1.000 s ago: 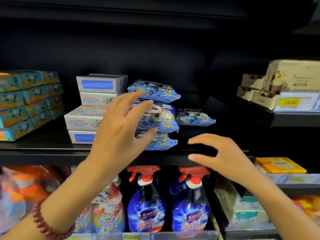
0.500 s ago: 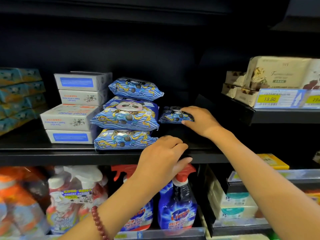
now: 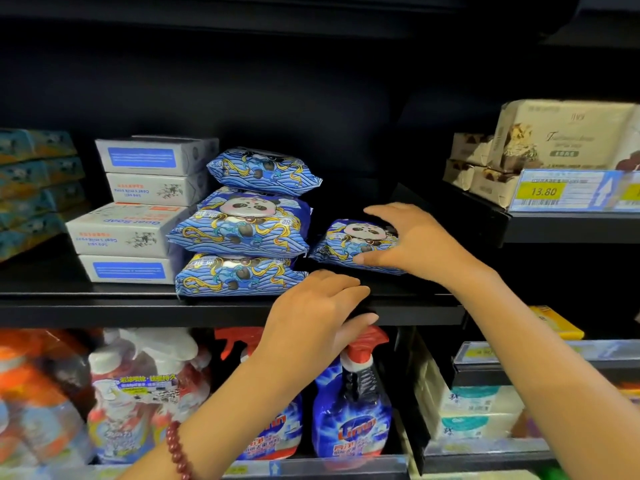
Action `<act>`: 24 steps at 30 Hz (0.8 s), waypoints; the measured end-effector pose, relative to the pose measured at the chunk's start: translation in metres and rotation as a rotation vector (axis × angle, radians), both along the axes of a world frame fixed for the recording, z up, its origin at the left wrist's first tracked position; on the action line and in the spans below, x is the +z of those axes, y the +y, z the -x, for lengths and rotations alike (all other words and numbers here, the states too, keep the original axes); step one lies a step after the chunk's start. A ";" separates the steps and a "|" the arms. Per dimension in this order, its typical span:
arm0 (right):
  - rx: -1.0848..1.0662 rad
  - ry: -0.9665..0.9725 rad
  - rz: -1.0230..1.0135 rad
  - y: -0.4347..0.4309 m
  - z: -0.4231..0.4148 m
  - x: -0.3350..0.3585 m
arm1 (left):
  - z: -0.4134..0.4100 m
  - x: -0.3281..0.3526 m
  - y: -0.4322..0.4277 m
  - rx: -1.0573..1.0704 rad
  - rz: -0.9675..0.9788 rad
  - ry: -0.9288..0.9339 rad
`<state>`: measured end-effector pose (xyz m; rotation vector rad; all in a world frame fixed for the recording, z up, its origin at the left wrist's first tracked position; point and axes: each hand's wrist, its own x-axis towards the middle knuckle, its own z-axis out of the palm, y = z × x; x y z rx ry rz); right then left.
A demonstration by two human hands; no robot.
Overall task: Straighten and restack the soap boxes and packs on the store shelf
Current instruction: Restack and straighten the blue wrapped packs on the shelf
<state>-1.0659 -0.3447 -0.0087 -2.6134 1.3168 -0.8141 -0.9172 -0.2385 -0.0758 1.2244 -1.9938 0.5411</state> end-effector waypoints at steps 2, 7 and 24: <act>-0.011 0.057 -0.159 -0.009 -0.005 -0.001 | -0.001 0.000 0.001 -0.008 -0.003 0.007; -0.089 -0.021 0.024 -0.009 -0.006 -0.013 | -0.001 -0.001 0.003 -0.040 0.014 0.018; 0.257 -0.301 0.713 0.076 0.001 0.007 | -0.025 0.106 0.028 -0.260 -0.432 0.763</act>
